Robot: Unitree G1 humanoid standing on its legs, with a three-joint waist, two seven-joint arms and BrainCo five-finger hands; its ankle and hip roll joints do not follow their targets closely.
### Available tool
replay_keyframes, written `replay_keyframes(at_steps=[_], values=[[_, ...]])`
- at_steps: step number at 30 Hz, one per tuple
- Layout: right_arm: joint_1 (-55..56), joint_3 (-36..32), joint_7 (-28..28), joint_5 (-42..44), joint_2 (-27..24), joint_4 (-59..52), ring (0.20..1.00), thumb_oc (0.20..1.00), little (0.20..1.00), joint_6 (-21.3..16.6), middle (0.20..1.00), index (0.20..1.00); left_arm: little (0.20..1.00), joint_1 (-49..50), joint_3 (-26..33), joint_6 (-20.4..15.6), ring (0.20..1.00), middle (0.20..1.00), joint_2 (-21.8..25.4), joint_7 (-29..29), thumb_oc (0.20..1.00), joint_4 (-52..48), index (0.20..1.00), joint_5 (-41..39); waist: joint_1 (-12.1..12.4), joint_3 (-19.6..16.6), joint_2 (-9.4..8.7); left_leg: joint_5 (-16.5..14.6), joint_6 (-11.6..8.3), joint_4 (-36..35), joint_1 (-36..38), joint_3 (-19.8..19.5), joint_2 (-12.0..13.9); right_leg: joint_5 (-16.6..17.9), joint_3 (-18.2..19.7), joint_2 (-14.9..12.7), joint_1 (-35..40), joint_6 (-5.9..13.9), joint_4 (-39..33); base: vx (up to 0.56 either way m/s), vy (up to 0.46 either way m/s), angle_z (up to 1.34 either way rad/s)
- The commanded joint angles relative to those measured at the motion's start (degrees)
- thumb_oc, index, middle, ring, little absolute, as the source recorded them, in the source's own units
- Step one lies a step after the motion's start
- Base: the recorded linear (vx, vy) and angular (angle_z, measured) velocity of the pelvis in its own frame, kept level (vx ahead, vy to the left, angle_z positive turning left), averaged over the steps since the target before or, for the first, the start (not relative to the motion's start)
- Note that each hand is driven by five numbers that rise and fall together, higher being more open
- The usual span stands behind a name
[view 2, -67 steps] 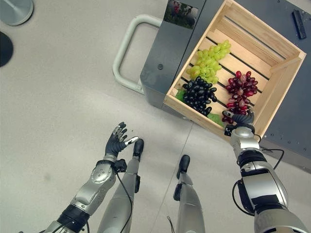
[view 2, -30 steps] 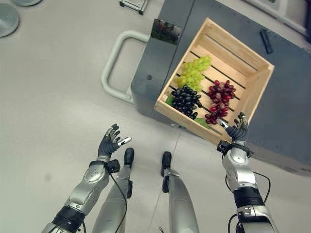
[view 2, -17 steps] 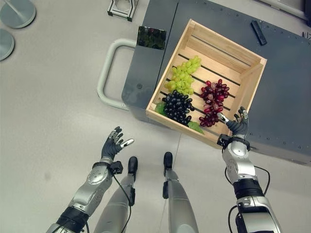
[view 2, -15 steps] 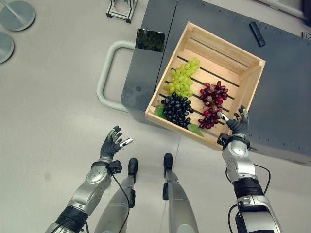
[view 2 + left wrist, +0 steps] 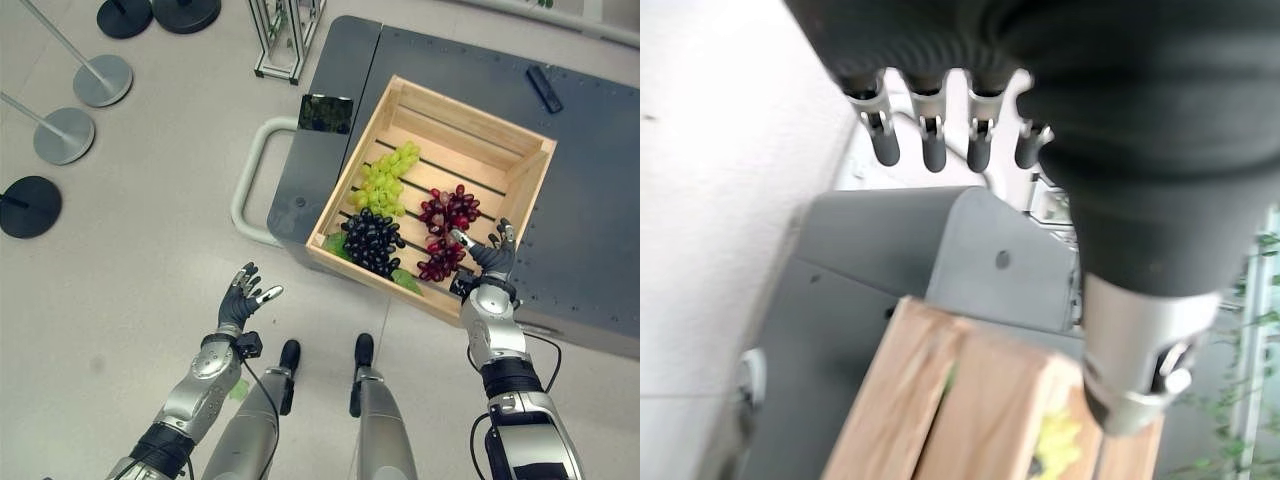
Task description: Pick up the fruits from the basket on one side to the basket on the other side
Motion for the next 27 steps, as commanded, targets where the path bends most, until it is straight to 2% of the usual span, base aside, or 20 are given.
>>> replay_keyframes(at_steps=[1, 2, 3, 8, 16, 27], values=[[-0.09, -1.52, -2.4, -2.82, -4.98, -2.45, 1.0, 1.0, 1.0, -3.01, 1.0, 1.0, 1.0, 1.36, 0.99, -1.52, 1.0, 1.0, -0.64, 1.15, 1.0, -3.93, 1.0, 0.72, -0.13, -0.87, 0.51, 1.06, 1.82, -5.32, 2.74, 0.27, 1.44, -7.87, 0.83, 1.12, 6.6, 6.52, -2.85, 0.07, 0.161, -0.22], [-1.3, 0.13, -2.94, -3.79, -4.36, -1.27, 1.0, 1.0, 1.0, -2.63, 1.0, 1.0, 1.0, 1.19, 0.83, -1.99, 1.0, 1.0, -0.09, 1.86, 1.0, -3.93, 1.0, 1.41, 1.26, -0.87, 0.93, 1.38, 2.04, -11.94, 4.24, -4.74, 0.34, -8.39, 1.95, 2.15, 6.33, 7.07, -2.57, 0.02, 0.176, -0.29], [-2.5, 0.88, -2.25, -3.48, -4.74, -0.35, 1.0, 1.0, 1.0, -2.1, 1.0, 1.0, 1.0, 0.71, 0.32, -2.06, 1.0, 1.0, 0.0, 1.48, 1.0, -3.91, 1.0, 1.03, 1.6, -0.87, 0.82, 1.98, 1.8, -10.18, 4.42, -6.78, -0.61, -7.81, 3.13, 1.96, 6.01, 7.28, -2.86, 0.05, 0.225, -0.81], [-7.24, 2.44, -2.09, -2.91, -5.35, 6.31, 1.0, 1.0, 1.0, -0.71, 1.0, 1.0, 1.0, 1.73, -0.37, -2.86, 1.0, 1.0, 0.22, 1.52, 1.0, -5.38, 1.0, 0.88, 2.71, -0.87, 0.77, 3.28, 2.07, -11.24, 2.66, -4.76, -1.83, -6.77, 4.26, 1.26, 5.07, 7.29, -4.22, 0.03, 0.11, -0.27], [-10.98, 3.74, -1.86, -2.07, -6.31, 15.93, 1.0, 1.0, 1.0, 0.54, 1.0, 1.0, 1.0, 1.86, -0.19, -3.2, 1.0, 1.0, 0.78, 2.6, 1.0, -5.85, 1.0, 0.4, 3.58, -0.87, -0.06, 3.24, 2.71, -11.02, 2.07, -3.22, -2.28, -6.22, 4.35, -0.07, 3.92, 8.15, -4.1, 0.03, 0.065, 0.01], [-14.85, 4.14, -1.45, -0.08, -9.66, 26.4, 1.0, 1.0, 1.0, 1.19, 1.0, 1.0, 1.0, 0.19, -2.36, -3.45, 1.0, 1.0, 1.25, 2.94, 1.0, -5.77, 1.0, -0.29, 3.71, -0.87, 0.68, 3.26, 2.28, -11.07, 0.75, -2.17, -1.89, -6.0, 2.2, -1.04, 2.82, 8.58, -4.16, 0.02, -0.009, 0.03]])
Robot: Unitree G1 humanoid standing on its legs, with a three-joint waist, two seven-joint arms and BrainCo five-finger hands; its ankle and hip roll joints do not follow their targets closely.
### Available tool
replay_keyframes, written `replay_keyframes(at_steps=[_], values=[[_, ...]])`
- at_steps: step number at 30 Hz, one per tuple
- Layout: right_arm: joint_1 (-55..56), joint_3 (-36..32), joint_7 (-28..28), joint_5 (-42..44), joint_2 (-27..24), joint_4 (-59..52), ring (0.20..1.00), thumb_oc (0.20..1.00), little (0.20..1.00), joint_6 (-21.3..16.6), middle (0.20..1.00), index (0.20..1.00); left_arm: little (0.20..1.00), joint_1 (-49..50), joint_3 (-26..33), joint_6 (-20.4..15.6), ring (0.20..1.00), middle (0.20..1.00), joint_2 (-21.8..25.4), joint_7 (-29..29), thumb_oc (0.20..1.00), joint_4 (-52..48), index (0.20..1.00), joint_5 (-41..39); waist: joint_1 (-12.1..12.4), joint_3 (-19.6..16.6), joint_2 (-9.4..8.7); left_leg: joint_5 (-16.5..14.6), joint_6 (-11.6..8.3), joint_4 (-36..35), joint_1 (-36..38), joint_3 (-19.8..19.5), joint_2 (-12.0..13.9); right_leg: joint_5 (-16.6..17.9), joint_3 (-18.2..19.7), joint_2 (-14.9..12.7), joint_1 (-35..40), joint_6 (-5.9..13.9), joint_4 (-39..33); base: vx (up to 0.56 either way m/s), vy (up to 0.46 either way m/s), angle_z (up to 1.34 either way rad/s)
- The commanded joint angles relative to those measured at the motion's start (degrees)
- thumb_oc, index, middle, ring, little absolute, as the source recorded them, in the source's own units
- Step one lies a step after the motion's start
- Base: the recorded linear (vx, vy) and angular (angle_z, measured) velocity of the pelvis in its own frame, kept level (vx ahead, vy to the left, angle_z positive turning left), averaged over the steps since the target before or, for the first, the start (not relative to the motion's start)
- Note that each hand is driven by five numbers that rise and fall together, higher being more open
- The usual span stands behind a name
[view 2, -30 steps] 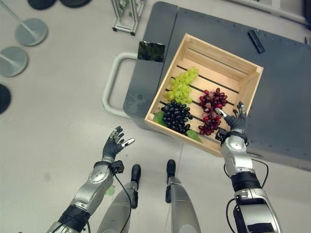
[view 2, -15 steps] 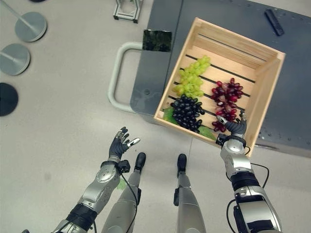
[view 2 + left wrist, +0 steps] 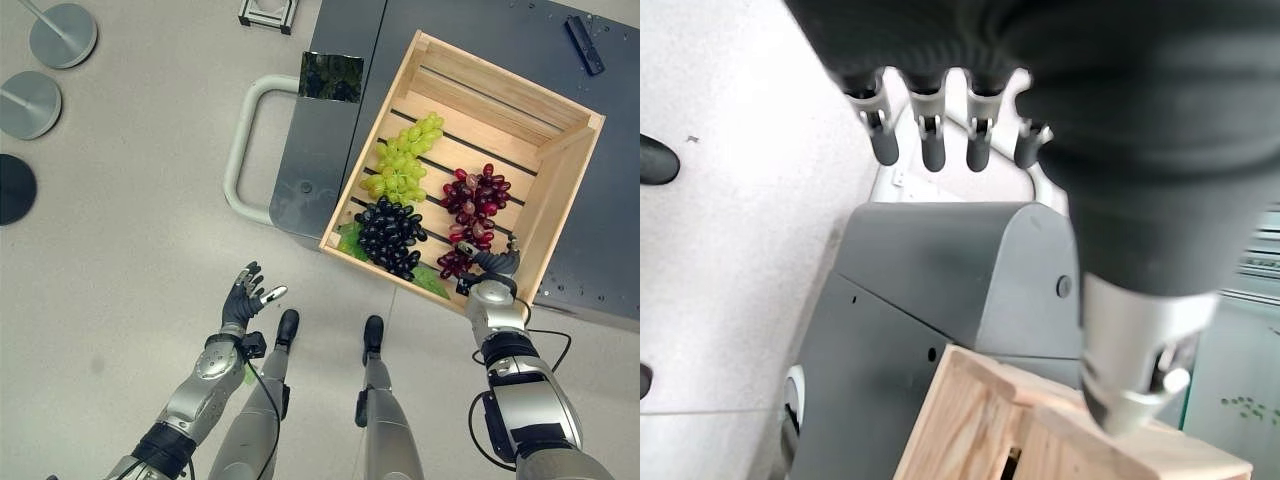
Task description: Pick up the fruits from the basket on one side to the basket on the other side
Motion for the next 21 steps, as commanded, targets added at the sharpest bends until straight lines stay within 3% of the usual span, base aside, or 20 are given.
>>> replay_keyframes(at_steps=[1, 10, 21], values=[[-3.61, 1.22, -0.38, 1.83, -6.15, 2.65, 1.0, 1.0, 1.0, -1.0, 1.0, 1.0, 1.0, -0.58, -1.2, -2.76, 1.0, 1.0, 0.09, 0.66, 1.0, -4.67, 1.0, -0.32, 0.66, -1.26, -0.46, -1.18, -0.65, 0.7, -2.94, 2.58, -0.14, -13.35, -0.64, -2.58, 0.18, 3.76, 9.34, 0.03, -0.021, 0.13], [-6.07, 2.39, -0.04, 1.64, -9.22, 8.46, 1.0, 1.0, 1.0, 0.18, 1.0, 1.0, 1.0, -1.13, -2.64, -3.08, 1.0, 1.0, 0.16, 0.91, 1.0, -5.71, 1.0, -1.27, 0.95, -1.26, 0.31, -1.53, -0.7, 1.39, -4.83, 2.49, -0.24, -13.49, -1.56, -2.82, -1.53, 3.82, 9.68, 0.02, -0.019, 0.07], [-11.2, 4.76, -0.06, 1.74, -9.6, 12.0, 1.0, 1.0, 1.0, 0.62, 1.0, 1.0, 1.0, -2.36, -4.64, -3.4, 1.0, 1.0, -0.12, 0.79, 1.0, -5.39, 1.0, -1.85, 1.72, -1.26, 1.56, -1.71, -0.44, 2.03, -7.09, 2.27, -0.8, -13.39, -2.25, -3.16, -3.44, 3.87, 9.78, 0.0, -0.003, 0.01]])
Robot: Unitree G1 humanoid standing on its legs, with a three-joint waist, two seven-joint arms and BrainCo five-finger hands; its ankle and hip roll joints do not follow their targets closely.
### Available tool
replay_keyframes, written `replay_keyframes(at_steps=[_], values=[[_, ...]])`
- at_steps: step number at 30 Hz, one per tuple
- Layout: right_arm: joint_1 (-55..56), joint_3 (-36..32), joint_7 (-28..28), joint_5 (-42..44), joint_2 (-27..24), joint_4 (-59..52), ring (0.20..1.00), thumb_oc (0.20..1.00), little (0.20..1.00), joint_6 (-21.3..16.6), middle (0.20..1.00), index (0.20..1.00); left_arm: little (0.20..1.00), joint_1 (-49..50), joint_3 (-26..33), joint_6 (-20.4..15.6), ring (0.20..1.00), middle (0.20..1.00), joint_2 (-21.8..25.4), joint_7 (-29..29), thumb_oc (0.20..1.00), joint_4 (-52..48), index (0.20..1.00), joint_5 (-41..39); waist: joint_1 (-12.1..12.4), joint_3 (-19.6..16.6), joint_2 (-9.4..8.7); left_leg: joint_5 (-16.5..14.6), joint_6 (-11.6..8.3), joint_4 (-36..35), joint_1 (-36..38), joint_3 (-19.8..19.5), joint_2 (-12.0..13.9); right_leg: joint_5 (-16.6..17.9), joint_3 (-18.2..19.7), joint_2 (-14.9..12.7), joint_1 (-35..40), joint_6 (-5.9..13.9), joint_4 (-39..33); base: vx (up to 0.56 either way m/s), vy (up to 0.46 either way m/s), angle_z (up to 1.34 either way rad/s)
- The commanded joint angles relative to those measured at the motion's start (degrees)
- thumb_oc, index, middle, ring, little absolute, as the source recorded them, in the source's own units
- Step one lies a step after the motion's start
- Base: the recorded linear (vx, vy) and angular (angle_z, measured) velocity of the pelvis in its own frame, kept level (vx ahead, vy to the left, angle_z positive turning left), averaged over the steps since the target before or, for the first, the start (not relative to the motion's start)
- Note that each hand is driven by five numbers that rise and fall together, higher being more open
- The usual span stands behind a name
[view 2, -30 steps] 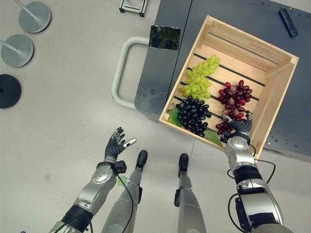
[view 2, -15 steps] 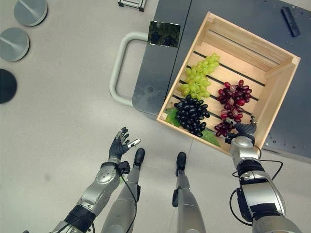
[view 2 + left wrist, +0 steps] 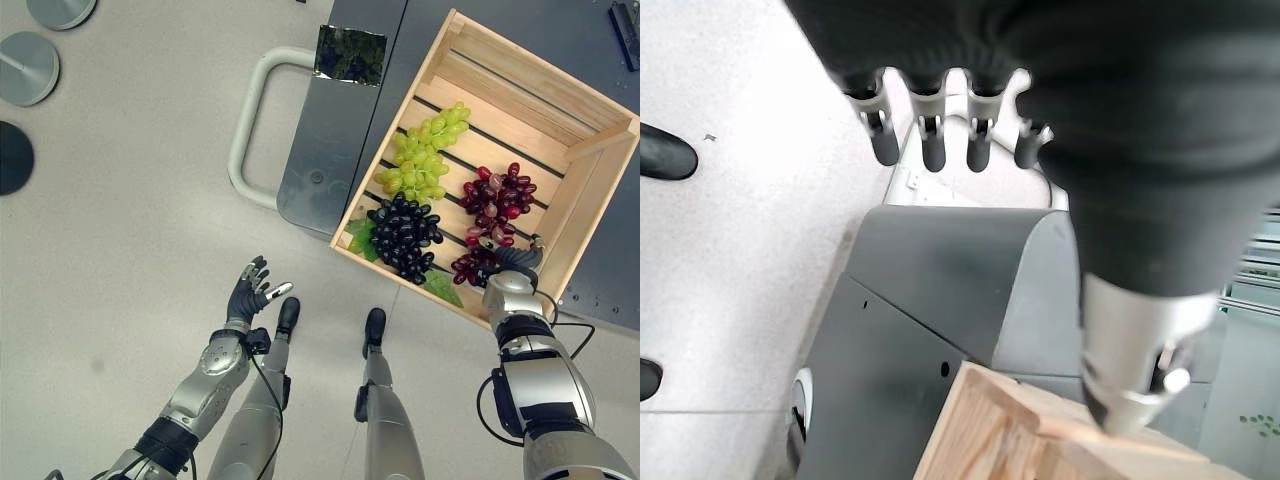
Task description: Pick up the fruits from the basket on one side to the basket on the other side
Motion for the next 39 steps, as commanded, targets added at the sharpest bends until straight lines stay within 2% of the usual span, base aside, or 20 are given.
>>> replay_keyframes(at_steps=[1, 11, 22, 33, 34, 35, 36, 39], values=[[-3.9, 4.58, -0.44, 0.65, -6.55, 1.15, 1.0, 1.0, 1.0, -0.67, 1.0, 1.0, 1.0, -0.5, -1.31, -2.82, 1.0, 1.0, -0.68, 0.29, 1.0, -4.93, 1.0, -1.78, -0.1, -1.21, 1.53, -1.95, -0.53, 1.86, -2.9, 2.11, -0.75, -13.36, -0.41, -2.88, -0.59, 4.19, 10.55, 0.0, 0.0, 0.0], [-9.14, 8.85, 0.09, -1.82, -8.29, 4.36, 1.0, 1.0, 1.0, 0.39, 1.0, 1.0, 1.0, -1.61, -2.87, -3.52, 1.0, 1.0, -0.43, 0.42, 1.0, -6.25, 1.0, -2.11, 0.9, -1.21, 2.62, -2.2, -0.27, 2.84, -5.69, 1.85, -1.72, -13.36, -1.09, -3.16, -2.97, 4.25, 11.28, 0.0, -0.003, 0.02], [-11.77, 10.48, 0.46, -2.66, -8.54, 6.91, 1.0, 1.0, 1.0, 0.94, 1.0, 1.0, 1.0, -2.63, -4.36, -4.14, 1.0, 1.0, -0.02, -0.07, 1.0, -7.42, 1.0, -2.03, 2.6, -1.21, 4.28, -2.59, 0.1, 4.51, -9.35, 0.91, -2.92, -13.72, -2.06, -3.55, -5.59, 4.34, 12.54, 0.01, -0.006, 0.07], [-10.48, 7.88, -0.42, 0.43, -8.19, 7.74, 1.0, 1.0, 1.0, 0.12, 1.0, 1.0, 1.0, -3.55, -5.36, -4.07, 1.0, 1.0, -0.08, -0.2, 1.0, -8.16, 1.0, -2.22, 3.03, -1.21, 6.06, -2.7, -0.3, 4.96, -11.36, 0.65, -3.36, -14.89, -4.18, -4.38, -7.18, 4.11, 13.9, 0.01, -0.019, 0.11], [-10.29, 6.77, -0.65, 1.74, -7.68, 7.71, 0.74, 0.74, 0.74, -0.16, 0.74, 0.74, 1.0, -3.7, -5.35, -4.0, 1.0, 1.0, -0.2, -0.2, 1.0, -8.21, 1.0, -2.33, 3.07, -1.21, 6.27, -2.67, -0.27, 4.98, -11.51, 0.65, -3.45, -14.86, -4.26, -4.48, -7.31, 4.14, 13.94, 0.0, -0.003, 0.11], [-10.49, 6.64, -0.69, 1.75, -7.73, 7.63, 0.576, 0.576, 0.576, -0.15, 0.576, 0.576, 1.0, -4.0, -5.29, -3.99, 1.0, 1.0, -0.12, -0.19, 1.0, -8.23, 1.0, -2.33, 3.12, -1.21, 6.3, -2.19, -0.24, 4.99, -12.07, 0.56, -3.46, -14.39, -4.33, -4.45, -7.78, 4.16, 13.84, 0.0, 0.005, 0.11], [-9.85, 4.96, -1.25, 4.15, -6.47, 7.31, 0.2, 0.2, 0.2, -0.84, 0.2, 0.2, 1.0, -3.85, -5.32, -4.01, 1.0, 1.0, -0.45, -0.06, 1.0, -8.41, 1.0, -2.62, 3.28, -1.21, 6.55, -2.73, -0.12, 5.03, -11.48, 0.78, -3.58, -14.95, -4.46, -4.74, -7.23, 4.13, 14.05, -0.01, 0.014, 0.1], [-9.75, 3.98, -1.87, 5.51, -4.61, 6.99, 0.2, 0.2, 0.2, -1.48, 0.2, 0.2, 1.0, -4.28, -5.55, -3.95, 1.0, 1.0, -0.5, 0.21, 1.0, -8.16, 1.0, -2.91, 3.44, -1.21, 6.87, -2.78, -0.07, 5.0, -11.3, 0.88, -3.68, -14.98, -4.7, -5.01, -7.16, 4.17, 14.08, -0.01, 0.012, 0.06]])
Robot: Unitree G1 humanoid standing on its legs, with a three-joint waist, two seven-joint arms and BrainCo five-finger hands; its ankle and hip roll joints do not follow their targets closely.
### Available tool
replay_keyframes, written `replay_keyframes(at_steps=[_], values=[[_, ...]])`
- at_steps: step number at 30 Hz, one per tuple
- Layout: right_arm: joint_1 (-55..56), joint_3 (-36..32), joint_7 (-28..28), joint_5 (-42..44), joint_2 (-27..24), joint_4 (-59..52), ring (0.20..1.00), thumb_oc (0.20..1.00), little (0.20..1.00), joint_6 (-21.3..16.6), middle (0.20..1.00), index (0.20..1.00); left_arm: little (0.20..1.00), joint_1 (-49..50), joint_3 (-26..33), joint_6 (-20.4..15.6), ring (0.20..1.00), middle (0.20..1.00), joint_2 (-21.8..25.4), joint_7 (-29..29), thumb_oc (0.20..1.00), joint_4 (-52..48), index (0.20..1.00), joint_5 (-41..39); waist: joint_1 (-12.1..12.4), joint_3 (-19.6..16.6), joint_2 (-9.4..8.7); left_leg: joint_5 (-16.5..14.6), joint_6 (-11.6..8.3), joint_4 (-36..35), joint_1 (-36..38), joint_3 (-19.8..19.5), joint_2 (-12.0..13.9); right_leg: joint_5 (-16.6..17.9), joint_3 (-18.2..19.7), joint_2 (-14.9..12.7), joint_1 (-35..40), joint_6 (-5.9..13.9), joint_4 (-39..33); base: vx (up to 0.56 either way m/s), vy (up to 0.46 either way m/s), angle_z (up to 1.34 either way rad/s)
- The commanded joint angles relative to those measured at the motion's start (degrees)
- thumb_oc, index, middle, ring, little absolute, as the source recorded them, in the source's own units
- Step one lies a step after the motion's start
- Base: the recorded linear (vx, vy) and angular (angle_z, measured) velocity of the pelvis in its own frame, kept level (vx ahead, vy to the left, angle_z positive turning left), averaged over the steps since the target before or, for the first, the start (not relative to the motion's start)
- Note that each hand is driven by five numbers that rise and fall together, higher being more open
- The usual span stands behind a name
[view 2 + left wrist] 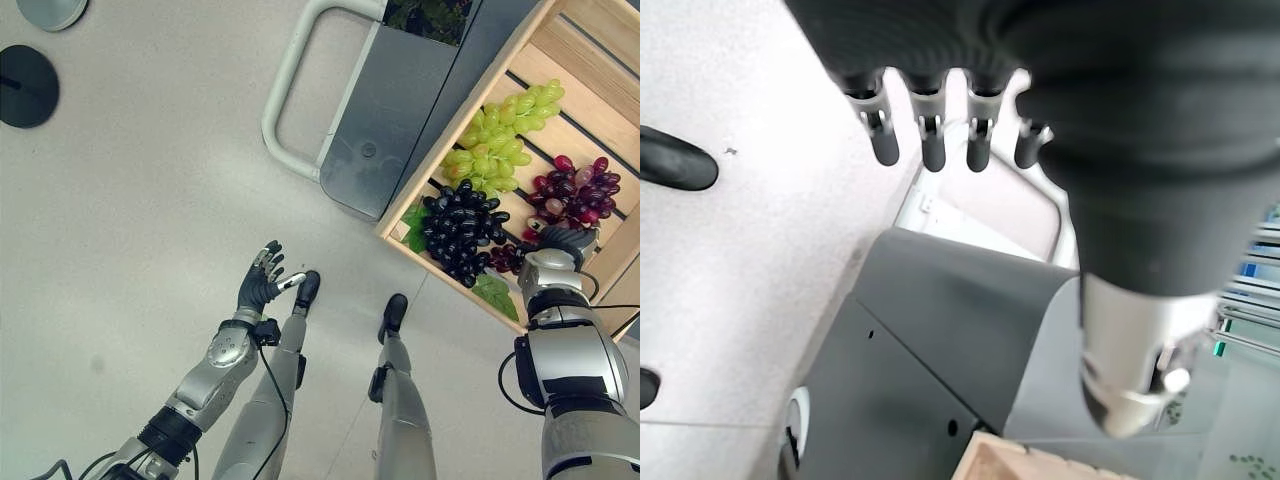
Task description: Pick up the fruits from the basket on one side to the basket on the other side
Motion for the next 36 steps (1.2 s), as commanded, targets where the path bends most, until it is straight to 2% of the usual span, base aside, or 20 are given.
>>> replay_keyframes(at_steps=[1, 8, 10, 14, 16, 18, 23, 31, 36], values=[[-1.39, 2.03, 2.11, 4.41, 2.3, -2.16, 0.2, 0.2, 0.2, -1.27, 0.2, 0.2, 1.0, -1.63, -2.0, -2.2, 1.0, 1.0, -1.67, 0.22, 1.0, -4.95, 1.0, -0.73, 1.14, -1.02, 4.38, -4.39, -1.18, 3.08, -2.44, 4.24, -0.73, -9.46, 0.03, -1.95, 2.39, 2.7, 4.01, 0.0, 0.01, 0.03], [0.6, 0.46, 0.88, 5.76, 6.08, -5.04, 0.2, 0.2, 0.2, -3.13, 0.2, 0.2, 1.0, -2.35, -1.75, -2.19, 1.0, 1.0, -1.78, 0.52, 1.0, -4.45, 1.0, -1.04, 1.12, -1.02, 5.01, -4.35, -1.0, 3.01, -1.89, 4.44, -1.02, -9.34, -0.41, -2.88, 2.98, 2.89, 4.15, -0.01, 0.02, 0.03], [2.69, -0.45, 0.39, 6.63, 7.91, -7.99, 0.2, 0.2, 0.2, -4.69, 0.2, 0.2, 1.0, -2.36, -1.23, -2.34, 1.0, 1.0, -1.87, 0.6, 1.0, -4.22, 1.0, -0.94, 0.71, -1.02, 4.86, -4.37, -0.98, 3.02, -1.56, 4.68, -1.09, -9.27, -0.5, -3.12, 3.25, 2.97, 4.13, -0.03, 0.039, 0.03], [6.73, -0.6, -0.01, 6.1, 10.54, -12.55, 0.2, 0.2, 0.2, -6.23, 0.2, 0.2, 1.0, -1.9, -0.35, -2.34, 1.0, 1.0, -1.84, 0.96, 1.0, -4.02, 1.0, -0.68, -0.17, -1.02, 3.93, -4.86, -0.9, 3.04, -0.64, 5.17, -1.16, -9.43, -0.25, -3.42, 3.94, 3.1, 4.21, -0.02, 0.02, 0.04], [12.24, -2.07, -1.0, 5.6, 14.18, -19.93, 0.2, 0.2, 0.2, -8.91, 0.2, 0.2, 1.0, -1.96, 1.12, -2.36, 1.0, 1.0, -1.86, 1.44, 1.0, -3.6, 1.0, -0.11, -1.65, -1.02, 3.0, -4.42, -0.81, 2.88, -0.68, 5.57, -1.12, -8.44, 0.0, -3.73, 4.01, 3.31, 3.54, -0.04, 0.045, 0.01], [12.68, -2.15, -1.27, 5.45, 14.45, -20.46, 0.2, 0.2, 0.2, -8.83, 0.2, 0.2, 1.0, -1.83, 1.12, -2.37, 1.0, 1.0, -1.75, 1.42, 1.0, -3.58, 1.0, -0.11, -1.67, -1.02, 2.86, -4.39, -0.79, 2.84, -0.53, 5.6, -1.15, -8.42, 0.02, -3.77, 4.16, 3.33, 3.47, -0.02, 0.017, 0.02], [22.53, -4.65, -2.26, 5.16, 21.01, -31.53, 0.2, 0.2, 0.2, -12.4, 0.2, 0.2, 1.0, -0.6, 2.83, -2.12, 1.0, 1.0, -2.08, 2.14, 1.0, -2.72, 1.0, 0.16, -3.95, -1.02, 1.87, -5.07, -0.47, 2.4, 2.18, 6.69, -1.44, -8.49, 0.43, -4.68, 6.2, 3.65, 3.44, -0.03, 0.058, -0.03], [33.82, -5.49, 2.52, 6.49, 26.41, -48.43, 0.2, 0.2, 0.2, -15.81, 0.2, 0.2, 1.0, -0.27, 6.18, -2.25, 1.0, 1.0, -1.98, 1.3, 1.0, -1.5, 1.0, 1.14, -6.86, -1.02, 0.9, -5.86, 0.37, 2.62, 6.7, 8.82, -2.42, -7.65, 1.73, -6.14, 9.16, 4.42, 4.03, -0.03, 0.076, -0.01], [38.31, -6.24, 5.29, 6.13, 27.32, -56.81, 0.2, 0.2, 0.2, -16.85, 0.2, 0.2, 1.0, 1.23, 8.44, -2.14, 1.0, 1.0, -1.76, 0.26, 1.0, -2.01, 1.0, 1.89, -8.1, -1.02, -0.09, -7.28, 0.89, 3.23, 10.39, 9.9, -2.77, -8.15, 2.43, -6.66, 12.19, 4.76, 4.78, -0.01, 0.041, -0.02]])
